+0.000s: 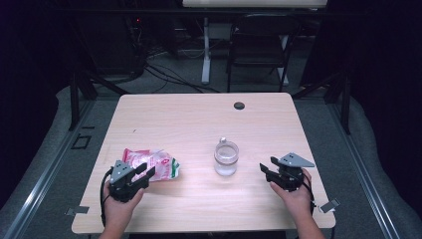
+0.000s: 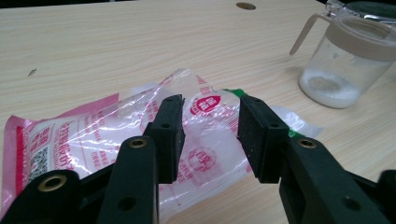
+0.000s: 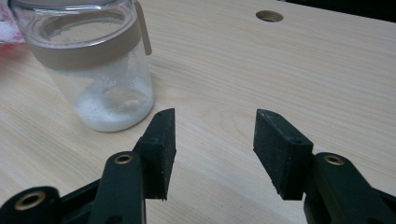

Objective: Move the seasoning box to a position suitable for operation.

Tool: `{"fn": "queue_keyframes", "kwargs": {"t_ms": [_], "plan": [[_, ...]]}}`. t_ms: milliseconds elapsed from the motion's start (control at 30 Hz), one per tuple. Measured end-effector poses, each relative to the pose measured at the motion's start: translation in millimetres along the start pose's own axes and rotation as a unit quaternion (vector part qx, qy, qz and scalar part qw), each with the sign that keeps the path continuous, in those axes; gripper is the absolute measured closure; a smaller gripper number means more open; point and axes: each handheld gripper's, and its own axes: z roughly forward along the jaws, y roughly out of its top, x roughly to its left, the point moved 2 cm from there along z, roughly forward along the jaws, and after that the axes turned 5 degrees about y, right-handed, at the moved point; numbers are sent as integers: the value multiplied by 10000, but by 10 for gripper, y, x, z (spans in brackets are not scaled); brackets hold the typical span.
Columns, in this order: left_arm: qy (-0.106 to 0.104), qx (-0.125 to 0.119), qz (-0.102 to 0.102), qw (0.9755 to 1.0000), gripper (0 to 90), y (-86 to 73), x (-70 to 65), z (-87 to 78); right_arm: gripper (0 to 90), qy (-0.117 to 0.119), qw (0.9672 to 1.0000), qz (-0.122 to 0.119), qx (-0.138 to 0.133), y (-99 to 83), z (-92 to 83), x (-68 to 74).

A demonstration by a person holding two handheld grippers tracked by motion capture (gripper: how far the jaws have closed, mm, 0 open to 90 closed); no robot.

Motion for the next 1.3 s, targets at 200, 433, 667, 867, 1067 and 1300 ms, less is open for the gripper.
{"fn": "queue_keyframes", "kwargs": {"t_ms": [200,433,667,867,1067,1300], "plan": [[-96,-62,-25,9999,537,122,-141,62,609,175,9997,-160,57,36,-36,73],[-366,6,70,9993,629,272,-372,221,689,377,9992,62,69,98,-38,154],[-716,20,139,9973,792,515,-779,451,866,545,9985,-18,110,223,-34,293],[-770,229,226,9965,900,577,-1000,674,900,618,9981,9,75,309,41,328],[-772,560,184,9953,900,569,-1236,1016,900,586,9982,52,138,335,200,301],[-500,594,412,9961,900,571,-1335,1214,900,621,9979,-29,199,323,374,289]]}}
